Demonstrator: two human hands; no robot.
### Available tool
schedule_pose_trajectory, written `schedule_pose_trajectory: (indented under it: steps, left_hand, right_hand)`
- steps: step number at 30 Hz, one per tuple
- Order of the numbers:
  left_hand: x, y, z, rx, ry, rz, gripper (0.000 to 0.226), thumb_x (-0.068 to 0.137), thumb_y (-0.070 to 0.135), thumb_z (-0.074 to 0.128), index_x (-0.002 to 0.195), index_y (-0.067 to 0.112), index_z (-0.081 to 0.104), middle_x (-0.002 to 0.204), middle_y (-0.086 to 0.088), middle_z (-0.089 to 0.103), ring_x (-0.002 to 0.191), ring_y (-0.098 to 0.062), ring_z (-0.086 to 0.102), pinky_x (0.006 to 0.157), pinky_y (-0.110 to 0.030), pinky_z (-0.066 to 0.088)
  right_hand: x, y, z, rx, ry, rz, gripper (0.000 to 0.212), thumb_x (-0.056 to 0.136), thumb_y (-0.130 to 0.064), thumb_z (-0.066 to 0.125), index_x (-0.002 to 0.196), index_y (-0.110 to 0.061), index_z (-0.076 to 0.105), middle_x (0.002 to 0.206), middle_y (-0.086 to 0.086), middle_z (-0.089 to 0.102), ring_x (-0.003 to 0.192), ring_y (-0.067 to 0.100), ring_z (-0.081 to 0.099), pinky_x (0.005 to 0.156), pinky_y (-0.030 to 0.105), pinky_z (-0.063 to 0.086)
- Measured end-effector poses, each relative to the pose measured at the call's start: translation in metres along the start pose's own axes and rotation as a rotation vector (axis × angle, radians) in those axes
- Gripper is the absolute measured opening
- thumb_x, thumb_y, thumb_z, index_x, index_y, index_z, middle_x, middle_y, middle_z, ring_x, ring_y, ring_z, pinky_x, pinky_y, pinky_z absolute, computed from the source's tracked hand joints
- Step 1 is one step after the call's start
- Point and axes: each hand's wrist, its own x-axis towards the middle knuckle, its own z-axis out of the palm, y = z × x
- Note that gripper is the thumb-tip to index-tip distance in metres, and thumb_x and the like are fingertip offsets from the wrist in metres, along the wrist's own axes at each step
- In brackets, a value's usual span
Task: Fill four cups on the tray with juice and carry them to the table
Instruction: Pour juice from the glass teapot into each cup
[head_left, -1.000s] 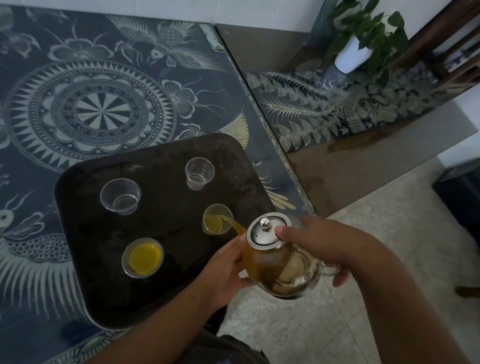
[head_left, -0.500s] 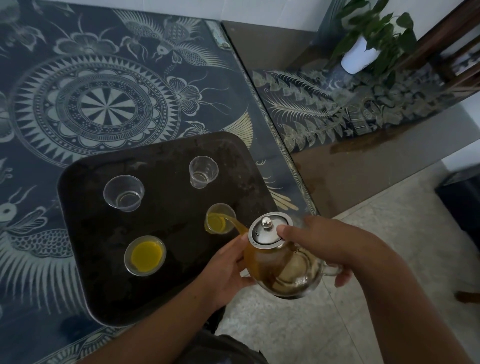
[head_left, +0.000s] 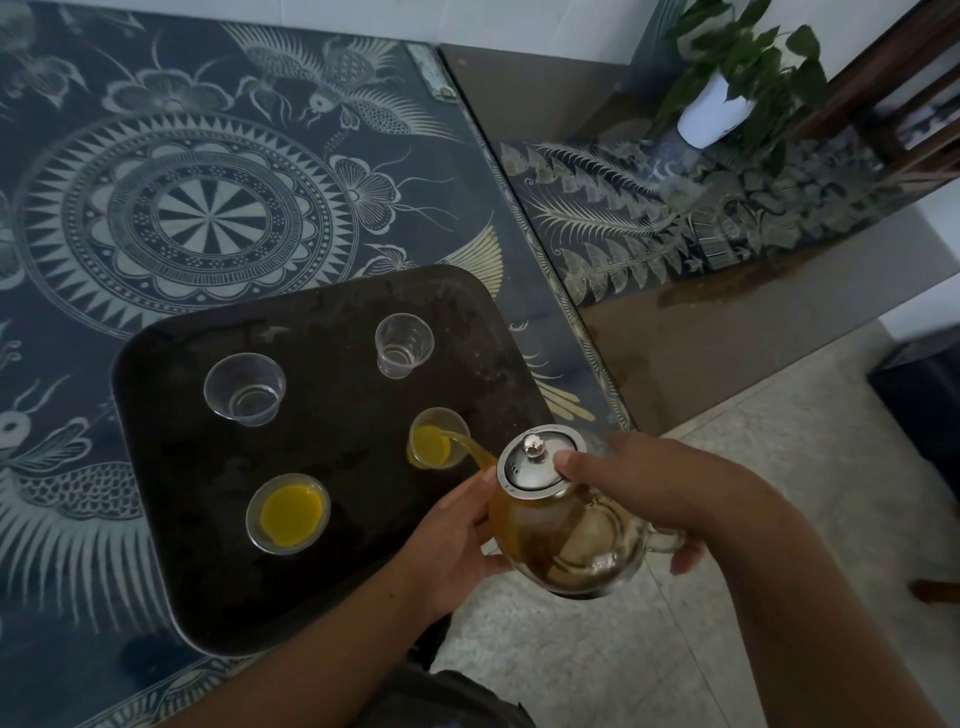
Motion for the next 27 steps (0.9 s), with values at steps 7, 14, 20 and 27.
schedule_pose_trajectory:
  steps: [7, 14, 20, 27]
  left_hand:
    - [0.001, 0.0, 0.0, 0.01, 0.0, 0.003, 0.034, 0.104, 0.04, 0.055, 0.127, 0.023, 0.073, 0.127, -0.006, 0.075, 0.122, -0.028, 0.068, 0.098, -0.051, 0.058]
    - [0.001, 0.0, -0.003, 0.031, 0.012, 0.006, 0.035, 0.104, 0.042, 0.056, 0.129, 0.024, 0.072, 0.129, -0.007, 0.074, 0.123, -0.029, 0.067, 0.094, -0.051, 0.059]
    - [0.001, 0.002, -0.003, 0.089, 0.05, 0.04, 0.038, 0.105, 0.044, 0.051, 0.133, 0.025, 0.068, 0.13, -0.008, 0.073, 0.121, -0.03, 0.068, 0.101, -0.057, 0.055]
    - [-0.004, 0.01, 0.006, 0.142, 0.082, 0.049, 0.032, 0.101, 0.044, 0.055, 0.123, 0.03, 0.074, 0.125, -0.005, 0.076, 0.121, -0.03, 0.068, 0.09, -0.051, 0.059]
  right_hand:
    - [-0.001, 0.001, 0.001, 0.025, -0.001, -0.006, 0.093, 0.074, -0.084, 0.053, 0.149, -0.032, 0.038, 0.143, 0.01, 0.048, 0.098, 0.034, 0.062, 0.045, 0.037, 0.057]
    - [-0.008, 0.003, 0.004, 0.041, 0.015, -0.034, 0.083, 0.081, -0.078, 0.052, 0.147, -0.03, 0.039, 0.144, 0.007, 0.048, 0.097, 0.03, 0.061, 0.048, 0.036, 0.058]
    - [-0.017, 0.008, 0.004, 0.088, 0.009, -0.063, 0.059, 0.087, -0.072, 0.051, 0.134, -0.036, 0.046, 0.121, -0.002, 0.05, 0.09, 0.023, 0.06, 0.058, 0.038, 0.061]
    - [-0.021, 0.018, 0.0, 0.16, -0.023, -0.088, 0.037, 0.09, -0.07, 0.048, 0.115, -0.046, 0.036, 0.105, -0.009, 0.046, 0.083, 0.018, 0.057, 0.062, 0.041, 0.062]
